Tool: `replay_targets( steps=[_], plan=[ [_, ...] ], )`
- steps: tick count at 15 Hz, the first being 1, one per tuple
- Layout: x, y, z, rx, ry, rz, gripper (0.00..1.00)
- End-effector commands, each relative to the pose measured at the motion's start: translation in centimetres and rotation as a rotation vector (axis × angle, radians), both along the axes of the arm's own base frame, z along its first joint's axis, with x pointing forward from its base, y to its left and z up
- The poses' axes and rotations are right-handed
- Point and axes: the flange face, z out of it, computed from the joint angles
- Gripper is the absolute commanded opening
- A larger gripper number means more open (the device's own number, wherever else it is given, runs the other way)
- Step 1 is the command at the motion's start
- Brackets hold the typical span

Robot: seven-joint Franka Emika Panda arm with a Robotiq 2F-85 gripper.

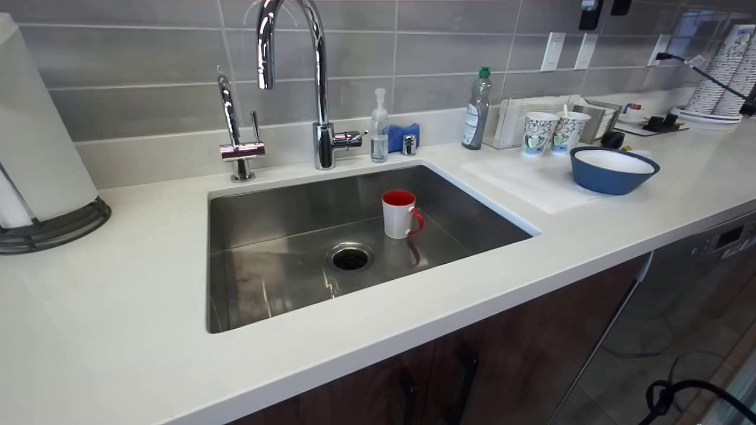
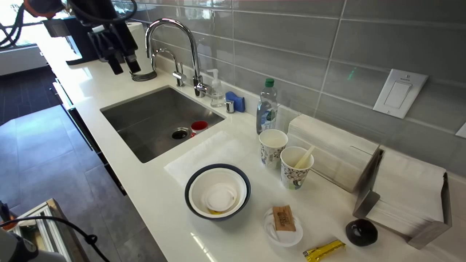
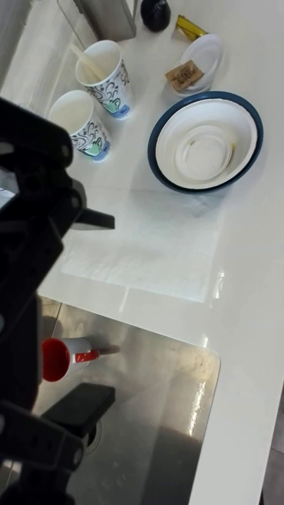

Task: Move the white bowl to the counter

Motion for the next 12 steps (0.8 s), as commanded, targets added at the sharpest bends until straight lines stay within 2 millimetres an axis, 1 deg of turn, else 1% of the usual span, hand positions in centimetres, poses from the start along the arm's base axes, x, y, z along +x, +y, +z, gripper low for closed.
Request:
replay_targets(
  steps=[1, 4, 6, 7, 8, 10, 11, 12],
  plan=[
    [1.2, -7.3, -2.3, 0.059, 0.010, -0.031, 1.00],
    [2.4, -13.9, -3.8, 0.108, -0.025, -0.017, 1.00],
    [2.8, -17.4, -5.1, 0.169, -0.029, 0.018, 1.00],
    [2.6, -19.2, -5.7, 0.184, -0.025, 0.028, 1.00],
    [2.7, -20.6, -6.7, 0.197, -0.022, 0.036, 1.00],
    [2.2, -23.7, -8.7, 0.206, -0.001, 0.025, 1.00],
    [1.7, -25.2, -9.8, 0.239, 0.014, 0.029, 1.00],
    [1.4, -26.2, -10.9, 0.274, 0.030, 0.038, 1.00]
  ],
)
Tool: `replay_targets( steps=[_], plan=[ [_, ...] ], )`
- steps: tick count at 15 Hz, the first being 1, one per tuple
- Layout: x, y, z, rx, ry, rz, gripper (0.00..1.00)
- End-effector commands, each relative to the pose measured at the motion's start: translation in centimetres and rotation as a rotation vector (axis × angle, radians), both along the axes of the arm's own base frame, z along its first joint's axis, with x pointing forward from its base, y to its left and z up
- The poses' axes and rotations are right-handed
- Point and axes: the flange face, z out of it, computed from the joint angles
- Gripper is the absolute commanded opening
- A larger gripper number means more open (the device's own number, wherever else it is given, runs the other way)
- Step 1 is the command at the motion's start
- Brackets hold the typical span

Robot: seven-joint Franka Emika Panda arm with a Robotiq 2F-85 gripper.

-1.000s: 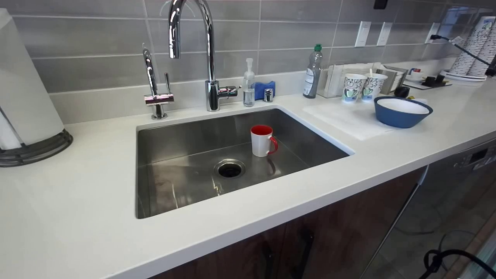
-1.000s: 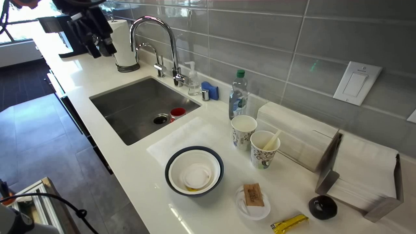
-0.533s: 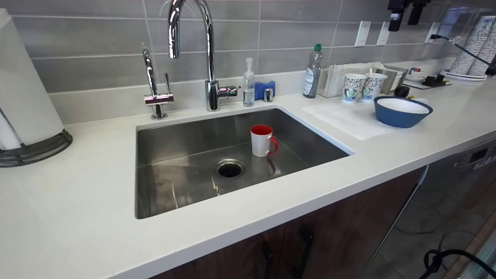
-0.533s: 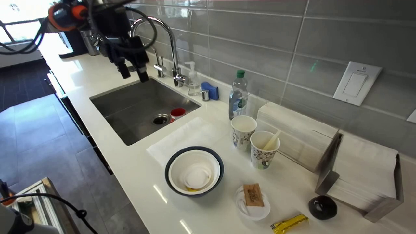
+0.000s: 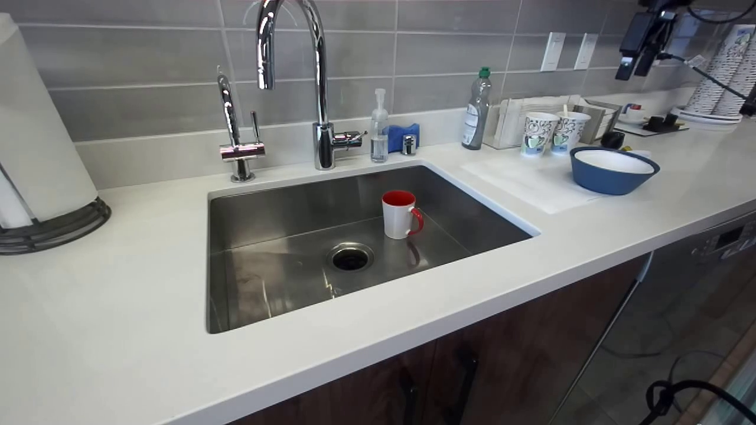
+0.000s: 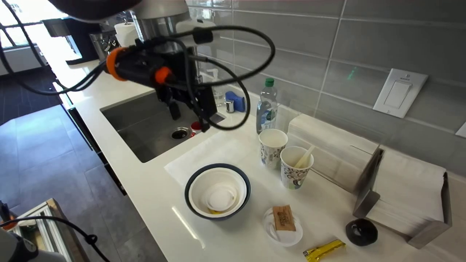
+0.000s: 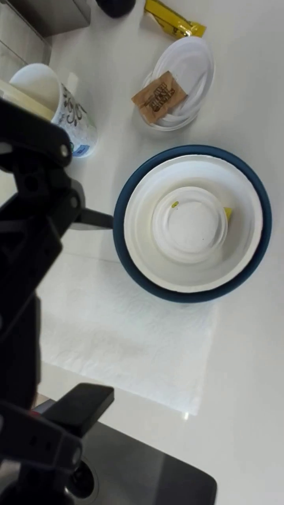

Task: Move the white bowl to the counter

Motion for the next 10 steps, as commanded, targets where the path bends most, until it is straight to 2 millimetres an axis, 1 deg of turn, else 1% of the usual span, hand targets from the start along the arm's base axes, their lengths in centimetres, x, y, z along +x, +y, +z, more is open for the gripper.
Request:
replay_targets(
  steps=[1, 2, 3, 4, 6, 10],
  plan=[
    [-0.6, -4.0, -3.7, 0.097, 0.027, 0.016, 1.00],
    [-0.7, -5.1, -4.9, 0.103, 0.083, -0.031, 1.00],
    [-0.9, -3.6, -3.1, 0.071, 0.045, -0.008, 1.00],
    [-1.2, -4.5, -4.1, 0.079, 0.065, -0.024, 1.00],
    [-1.2, -5.1, -5.2, 0.085, 0.089, -0.035, 1.00],
    [-1.0, -5.0, -5.2, 0.084, 0.089, -0.031, 1.00]
  ],
)
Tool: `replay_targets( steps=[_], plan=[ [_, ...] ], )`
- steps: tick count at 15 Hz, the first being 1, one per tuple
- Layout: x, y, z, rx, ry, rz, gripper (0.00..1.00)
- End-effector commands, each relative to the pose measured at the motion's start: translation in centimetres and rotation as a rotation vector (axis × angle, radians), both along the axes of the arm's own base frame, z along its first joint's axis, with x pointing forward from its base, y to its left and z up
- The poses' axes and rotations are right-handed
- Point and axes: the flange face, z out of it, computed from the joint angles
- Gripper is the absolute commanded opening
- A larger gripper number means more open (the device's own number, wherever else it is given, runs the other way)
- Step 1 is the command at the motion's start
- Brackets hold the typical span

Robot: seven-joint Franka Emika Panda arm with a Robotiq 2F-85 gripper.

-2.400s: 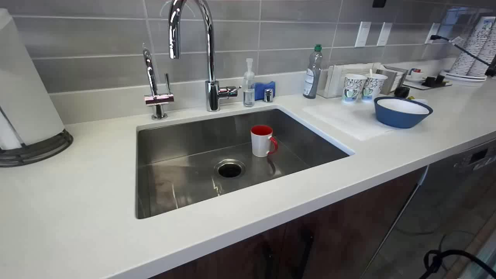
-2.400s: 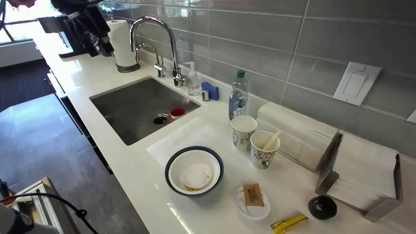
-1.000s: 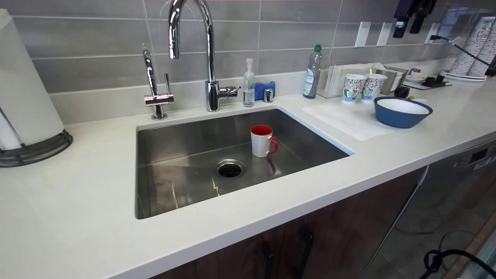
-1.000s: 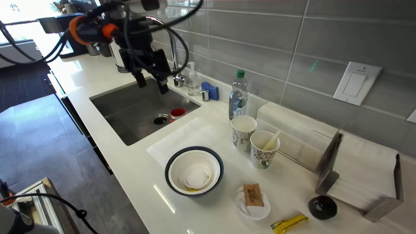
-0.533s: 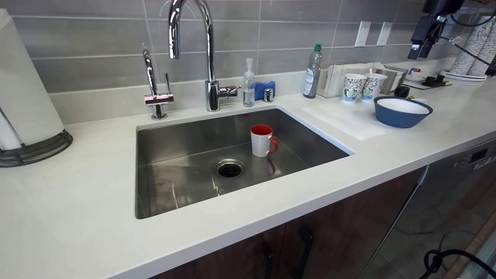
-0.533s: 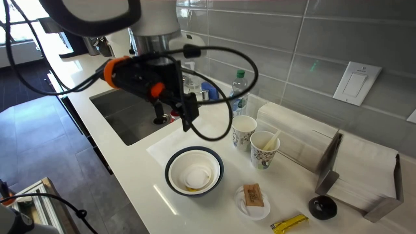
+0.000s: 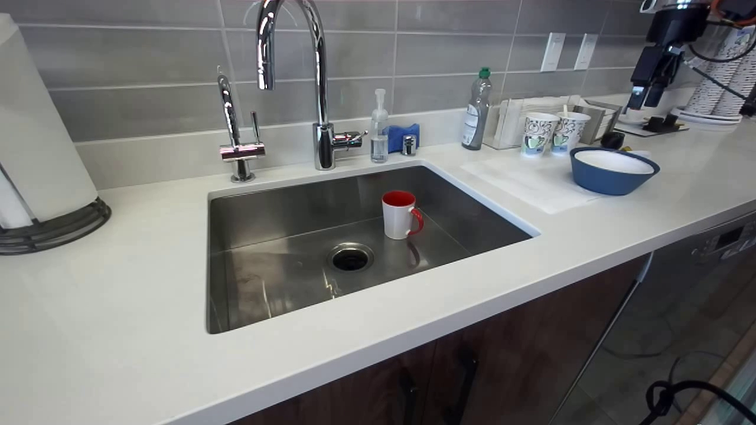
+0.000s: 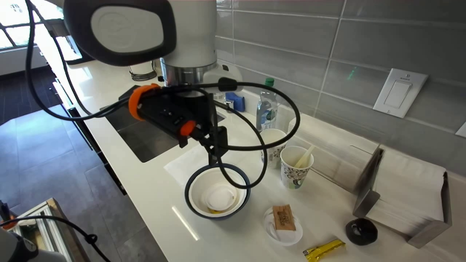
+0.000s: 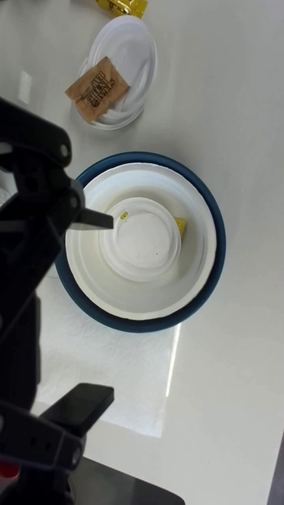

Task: Move the white bowl to the counter

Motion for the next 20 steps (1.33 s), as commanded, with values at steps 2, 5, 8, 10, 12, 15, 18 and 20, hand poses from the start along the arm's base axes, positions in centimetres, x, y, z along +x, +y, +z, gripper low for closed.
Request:
replay_targets(
  steps=[2, 5, 8, 10, 12, 15, 18, 20],
  plan=[
    [0.3, -0.1, -0.8, -0.001, 0.014, -0.011, 1.00],
    [0.8, -1.4, -2.8, -0.040, -0.009, -0.051, 1.00],
    [1.2, -3.0, -4.9, -0.085, -0.046, -0.080, 1.00],
    [1.3, -4.1, -6.6, -0.121, -0.058, -0.104, 1.00],
    [1.3, -5.1, -8.0, -0.156, -0.066, -0.128, 1.00],
    [1.4, -6.4, -9.9, -0.211, -0.073, -0.147, 1.00],
    [1.5, -7.0, -11.9, -0.243, -0.071, -0.143, 1.00],
    [1.6, -7.2, -13.3, -0.251, -0.060, -0.139, 1.00]
  ],
)
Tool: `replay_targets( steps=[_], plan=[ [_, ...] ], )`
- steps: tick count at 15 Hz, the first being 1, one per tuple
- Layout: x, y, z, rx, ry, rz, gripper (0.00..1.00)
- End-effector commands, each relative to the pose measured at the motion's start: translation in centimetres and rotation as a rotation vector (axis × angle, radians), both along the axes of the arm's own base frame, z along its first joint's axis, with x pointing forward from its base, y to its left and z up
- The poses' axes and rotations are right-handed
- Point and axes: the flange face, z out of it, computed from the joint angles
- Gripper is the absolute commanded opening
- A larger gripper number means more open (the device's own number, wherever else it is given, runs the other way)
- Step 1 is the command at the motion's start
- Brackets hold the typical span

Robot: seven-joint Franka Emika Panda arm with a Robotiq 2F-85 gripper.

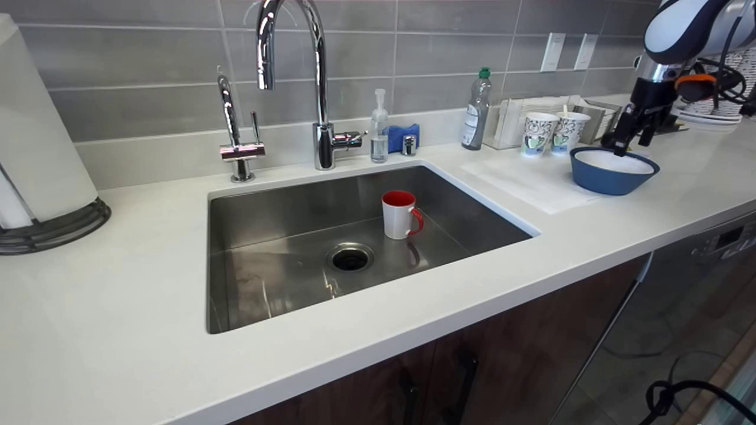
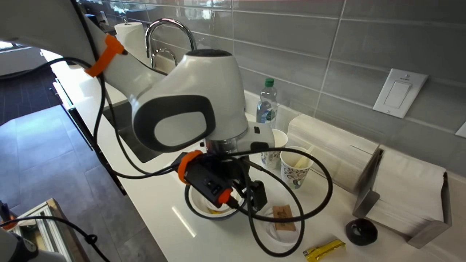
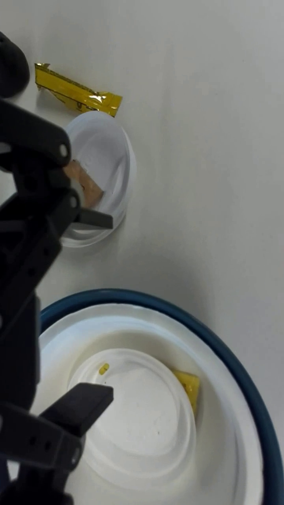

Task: Move the white bowl to the counter

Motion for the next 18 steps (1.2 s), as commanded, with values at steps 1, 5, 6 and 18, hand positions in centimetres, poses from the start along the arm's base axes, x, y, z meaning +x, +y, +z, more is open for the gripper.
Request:
replay_targets(
  steps=[1, 5, 6, 18],
  plan=[
    [0.2, -0.4, -2.4, -0.029, 0.012, 0.002, 1.00],
    [0.4, -0.8, -3.8, -0.044, 0.010, 0.002, 1.00],
    [0.5, -0.8, -3.9, -0.046, 0.008, -0.001, 1.00],
    [0.9, -1.7, -1.7, -0.204, -0.026, 0.019, 1.00]
  ],
)
